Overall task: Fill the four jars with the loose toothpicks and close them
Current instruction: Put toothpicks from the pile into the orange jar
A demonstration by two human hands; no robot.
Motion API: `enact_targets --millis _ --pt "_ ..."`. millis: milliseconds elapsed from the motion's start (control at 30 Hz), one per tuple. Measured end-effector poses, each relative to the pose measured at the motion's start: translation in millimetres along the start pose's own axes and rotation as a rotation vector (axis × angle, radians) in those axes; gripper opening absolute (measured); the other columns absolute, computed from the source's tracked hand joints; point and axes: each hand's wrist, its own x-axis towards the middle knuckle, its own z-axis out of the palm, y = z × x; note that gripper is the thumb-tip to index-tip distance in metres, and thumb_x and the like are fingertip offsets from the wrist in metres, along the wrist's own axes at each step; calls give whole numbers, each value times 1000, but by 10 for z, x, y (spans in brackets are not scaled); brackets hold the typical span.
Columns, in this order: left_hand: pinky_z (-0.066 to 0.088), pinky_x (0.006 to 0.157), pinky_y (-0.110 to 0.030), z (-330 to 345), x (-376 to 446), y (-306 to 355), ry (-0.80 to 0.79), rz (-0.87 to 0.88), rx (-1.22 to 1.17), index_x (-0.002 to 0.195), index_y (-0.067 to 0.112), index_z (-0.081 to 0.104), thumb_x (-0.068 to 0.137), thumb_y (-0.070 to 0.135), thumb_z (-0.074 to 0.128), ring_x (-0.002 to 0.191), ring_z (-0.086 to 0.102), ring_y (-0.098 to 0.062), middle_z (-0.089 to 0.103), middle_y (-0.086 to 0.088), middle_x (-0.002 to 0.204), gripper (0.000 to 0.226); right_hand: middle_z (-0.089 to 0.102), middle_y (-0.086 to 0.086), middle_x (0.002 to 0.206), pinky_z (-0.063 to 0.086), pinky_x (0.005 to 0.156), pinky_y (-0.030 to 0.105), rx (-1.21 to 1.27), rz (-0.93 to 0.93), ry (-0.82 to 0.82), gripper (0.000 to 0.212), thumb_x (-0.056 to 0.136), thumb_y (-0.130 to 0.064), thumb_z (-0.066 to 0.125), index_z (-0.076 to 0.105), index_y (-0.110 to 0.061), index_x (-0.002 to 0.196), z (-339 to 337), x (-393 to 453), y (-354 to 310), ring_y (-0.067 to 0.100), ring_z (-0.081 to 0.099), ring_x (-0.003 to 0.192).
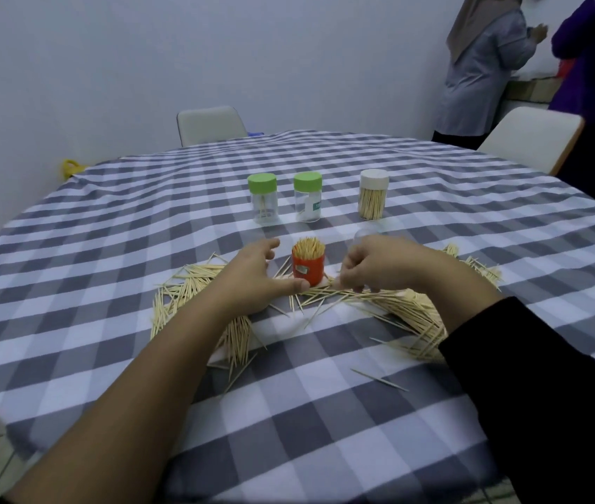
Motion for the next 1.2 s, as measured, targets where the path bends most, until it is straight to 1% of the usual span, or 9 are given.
enact_targets --millis 133,233,333,467,667,800,967,1133,1200 --pt "43 100 -41 40 -183 -42 -7 16 206 124 31 51 70 61 71 114 50 -15 47 3 128 64 63 -1 67 41 62 28 -171 41 -297 23 73 -33 78 68 -13 77 66 -177 8 17 52 63" --pt "43 98 -42 58 -310 -71 -19 15 278 101 35 54 70 67 65 107 49 -15 48 6 116 46 61 0 70 38 62 29 -290 56 -415 39 67 -39 81 69 -8 87 136 -286 -30 18 49 66" --pt "44 89 -37 9 -413 -52 3 50 334 89 30 57 65 75 58 96 49 -12 50 9 101 51 64 1 82 40 67 30 -397 46 -464 43 66 -44 80 70 -12 92 174 -353 -75 17 52 77" --pt "35 69 -30 -106 -535 -60 -61 137 413 76 29 53 46 86 48 78 47 -9 51 13 82 64 68 5 94 41 69 30 -455 32 -462 31 73 -37 77 71 -15 94 206 -388 -102 16 54 83" --pt "21 97 -36 -254 -640 -148 -179 101 503 71 27 60 39 84 56 90 43 -3 52 15 88 66 69 2 97 47 73 31 -472 -7 -352 16 82 -28 67 70 -17 93 229 -381 -103 17 58 86" --pt "18 96 -35 -319 -658 -222 -167 114 518 71 27 67 66 62 71 95 42 -1 52 18 93 36 59 -9 81 50 74 31 -470 -27 -264 3 84 -26 63 63 -25 82 264 -335 -96 16 57 83" --pt "16 101 -35 -300 -593 -246 -112 156 561 72 29 67 78 42 66 90 45 0 52 17 91 14 65 0 77 45 51 24 -381 -24 -123 10 84 -21 61 68 -14 88 327 -248 -65 14 55 61" --pt "20 101 -35 -288 -507 -270 -55 193 563 80 35 68 84 43 63 94 44 -3 53 16 97 10 65 0 91 45 59 28 -412 -39 96 14 89 -23 54 66 -18 94 407 -109 -5 19 58 78" --pt "29 99 -35 -327 -513 -303 -104 186 431 78 38 67 81 44 65 93 48 -5 54 14 98 7 60 -4 92 42 63 28 -403 -53 145 14 92 -25 51 64 -22 95 416 -76 24 16 54 80"
